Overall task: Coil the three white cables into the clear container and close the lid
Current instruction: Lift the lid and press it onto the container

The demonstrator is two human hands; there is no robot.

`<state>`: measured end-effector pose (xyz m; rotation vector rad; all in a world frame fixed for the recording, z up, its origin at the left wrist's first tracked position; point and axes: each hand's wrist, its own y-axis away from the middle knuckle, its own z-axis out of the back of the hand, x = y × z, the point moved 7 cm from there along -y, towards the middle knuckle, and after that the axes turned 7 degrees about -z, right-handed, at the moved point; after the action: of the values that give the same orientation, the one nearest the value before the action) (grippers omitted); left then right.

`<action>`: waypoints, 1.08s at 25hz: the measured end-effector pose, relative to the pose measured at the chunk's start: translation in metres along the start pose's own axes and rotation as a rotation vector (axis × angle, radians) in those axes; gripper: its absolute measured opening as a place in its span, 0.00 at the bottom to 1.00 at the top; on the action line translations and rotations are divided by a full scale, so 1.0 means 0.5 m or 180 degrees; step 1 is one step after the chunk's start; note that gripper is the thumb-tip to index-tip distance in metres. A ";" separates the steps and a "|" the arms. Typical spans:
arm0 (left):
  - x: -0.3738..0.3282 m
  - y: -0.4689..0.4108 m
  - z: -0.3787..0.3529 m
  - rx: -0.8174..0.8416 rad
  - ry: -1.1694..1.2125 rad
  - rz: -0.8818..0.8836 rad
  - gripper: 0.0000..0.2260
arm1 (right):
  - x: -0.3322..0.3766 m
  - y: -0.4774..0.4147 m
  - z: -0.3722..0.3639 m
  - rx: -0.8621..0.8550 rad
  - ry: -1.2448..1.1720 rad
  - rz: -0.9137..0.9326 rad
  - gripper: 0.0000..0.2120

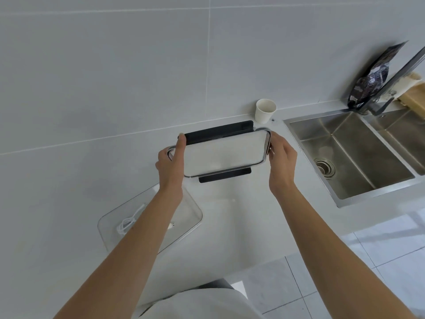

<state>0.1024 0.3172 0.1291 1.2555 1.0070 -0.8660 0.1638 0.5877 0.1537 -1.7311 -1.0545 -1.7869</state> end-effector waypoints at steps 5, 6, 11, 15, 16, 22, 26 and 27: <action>-0.024 0.027 0.160 -0.0003 0.0447 -0.0318 0.41 | 0.023 0.098 -0.114 0.0145 -0.0610 -0.0100 0.10; -0.023 0.032 0.193 -0.0048 0.0543 -0.0361 0.40 | 0.019 0.114 -0.134 0.0189 -0.0700 -0.0137 0.11; -0.012 0.058 0.336 -0.0373 0.0828 -0.0687 0.29 | -0.010 0.169 -0.216 0.0398 -0.0850 -0.0313 0.10; 0.018 0.096 0.414 -0.0692 0.0974 -0.0843 0.23 | -0.044 0.200 -0.246 0.0458 -0.0475 -0.0405 0.06; 0.030 0.105 0.427 -0.0727 0.0946 -0.0863 0.23 | -0.053 0.204 -0.251 0.0506 -0.0414 -0.0426 0.09; 0.126 0.151 0.456 -0.0731 0.0878 -0.0672 0.32 | -0.129 0.225 -0.257 0.0873 -0.0060 -0.0734 0.21; 0.182 0.164 0.463 -0.0602 0.0843 -0.0512 0.31 | -0.174 0.225 -0.250 0.1043 0.0259 -0.0723 0.22; 0.193 0.168 0.463 -0.0588 0.0845 -0.0472 0.32 | -0.185 0.222 -0.248 0.1079 0.0349 -0.0698 0.22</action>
<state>0.2423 0.0998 0.0727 1.1678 1.3749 -0.7111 0.1797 0.4066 0.0971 -1.3439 -1.4489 -1.6854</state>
